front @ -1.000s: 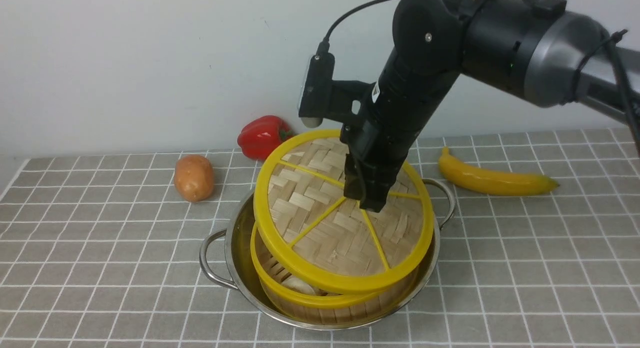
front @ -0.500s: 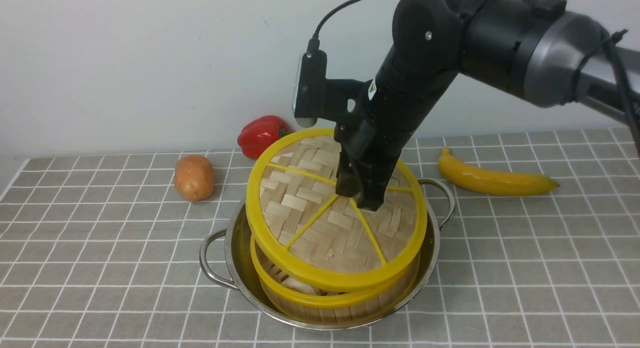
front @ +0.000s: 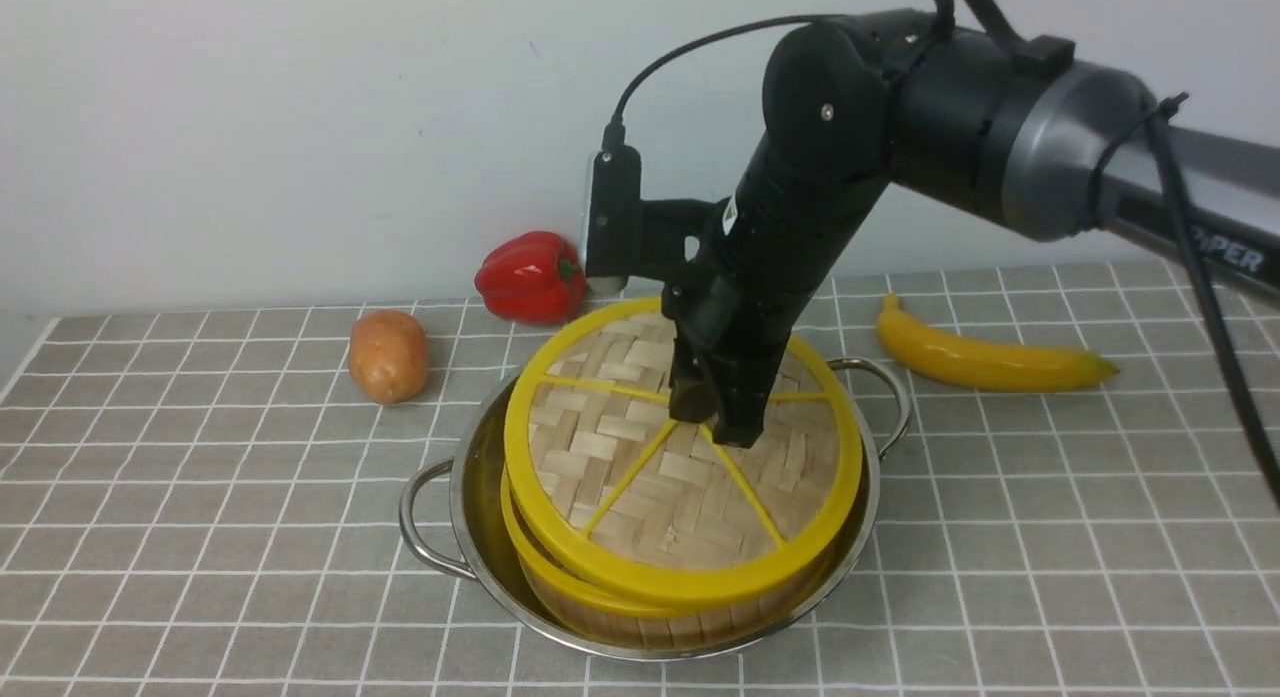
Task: Place the steamer in the pot on the grey tablecloth, and put the lid on the steamer.
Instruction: 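Place the bamboo steamer lid onto the steamer basket in the pot with the right gripper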
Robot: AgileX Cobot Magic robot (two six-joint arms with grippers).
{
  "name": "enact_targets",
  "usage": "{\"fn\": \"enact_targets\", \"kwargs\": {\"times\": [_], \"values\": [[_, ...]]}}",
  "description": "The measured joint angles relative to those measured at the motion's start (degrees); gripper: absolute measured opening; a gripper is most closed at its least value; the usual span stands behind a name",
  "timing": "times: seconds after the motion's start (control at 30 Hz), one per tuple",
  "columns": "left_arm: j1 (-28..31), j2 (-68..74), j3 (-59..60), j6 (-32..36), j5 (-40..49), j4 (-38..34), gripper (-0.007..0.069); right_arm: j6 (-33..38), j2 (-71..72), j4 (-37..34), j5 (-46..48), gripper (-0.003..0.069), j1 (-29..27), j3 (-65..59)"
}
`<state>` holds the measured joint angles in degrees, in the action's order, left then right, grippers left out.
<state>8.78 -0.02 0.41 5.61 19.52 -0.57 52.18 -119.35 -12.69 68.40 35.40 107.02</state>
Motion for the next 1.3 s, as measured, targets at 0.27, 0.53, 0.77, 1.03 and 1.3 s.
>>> {"fn": "enact_targets", "kwargs": {"times": [0.27,0.53,0.77,1.03,1.3], "values": [[0.0,0.0,0.0,0.0,0.0,0.0,0.0243,5.62,-1.15,-1.43,-0.76,0.0144,0.76,0.07],[0.0,0.0,0.0,0.0,0.0,0.0,0.0243,8.37,-1.38,-1.32,-1.11,0.0144,1.14,0.18],[0.0,0.0,0.0,0.0,0.0,0.0,0.0243,8.99,-1.38,0.7,-1.42,0.0144,1.16,0.48],[0.0,0.0,0.0,0.0,0.0,0.0,0.0243,9.21,-1.92,0.37,0.54,0.0144,1.16,4.62],[0.0,0.0,0.0,0.0,0.0,0.0,0.0243,7.8,-1.98,0.03,2.04,0.0144,1.16,6.82]]}}
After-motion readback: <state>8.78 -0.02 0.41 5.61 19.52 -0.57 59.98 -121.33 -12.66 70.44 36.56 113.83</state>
